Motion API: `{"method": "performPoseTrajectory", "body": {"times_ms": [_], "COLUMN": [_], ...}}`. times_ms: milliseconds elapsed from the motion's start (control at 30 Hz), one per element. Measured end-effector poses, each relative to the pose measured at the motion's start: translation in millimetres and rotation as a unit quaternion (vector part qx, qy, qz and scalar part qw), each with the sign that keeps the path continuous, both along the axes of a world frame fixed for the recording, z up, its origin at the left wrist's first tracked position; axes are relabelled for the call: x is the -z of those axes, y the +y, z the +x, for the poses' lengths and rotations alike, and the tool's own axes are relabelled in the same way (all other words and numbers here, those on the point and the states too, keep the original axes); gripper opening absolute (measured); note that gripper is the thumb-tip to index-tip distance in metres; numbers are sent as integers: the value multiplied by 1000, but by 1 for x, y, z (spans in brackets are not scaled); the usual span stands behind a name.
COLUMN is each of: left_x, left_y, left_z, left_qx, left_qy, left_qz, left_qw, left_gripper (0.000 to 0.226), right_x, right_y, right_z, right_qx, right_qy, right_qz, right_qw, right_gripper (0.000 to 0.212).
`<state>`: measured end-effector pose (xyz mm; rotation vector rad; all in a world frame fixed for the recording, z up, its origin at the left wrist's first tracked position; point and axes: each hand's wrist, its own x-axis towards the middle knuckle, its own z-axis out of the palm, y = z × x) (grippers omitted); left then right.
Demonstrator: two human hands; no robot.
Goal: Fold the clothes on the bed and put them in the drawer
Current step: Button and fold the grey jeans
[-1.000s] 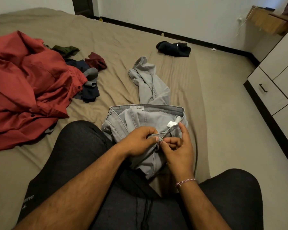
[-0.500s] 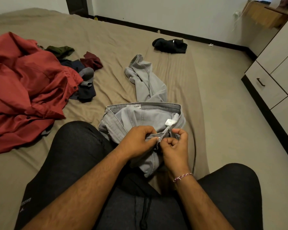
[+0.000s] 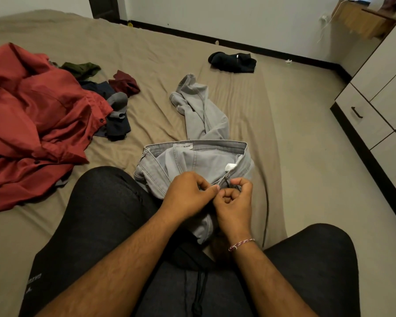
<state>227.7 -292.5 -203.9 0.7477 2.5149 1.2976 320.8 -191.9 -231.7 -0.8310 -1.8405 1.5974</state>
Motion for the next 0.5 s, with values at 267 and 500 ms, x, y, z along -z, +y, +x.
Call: {"method": "performPoseTrajectory", "body": {"times_ms": [267, 500], "left_x": [1, 6], "left_y": [-2, -3], "left_z": [-2, -13], "left_qx": [-8, 27], "left_qy": [23, -6], "left_qz": [-70, -86], "left_qw": [997, 996], "left_gripper": [20, 22], "right_x": [-4, 0], "right_y": [-12, -14], "right_z": [0, 1], "right_qx": [14, 9], "right_qy": [-44, -47], "right_qz": [94, 116], "right_qw": [995, 992], "right_gripper": [43, 43]}}
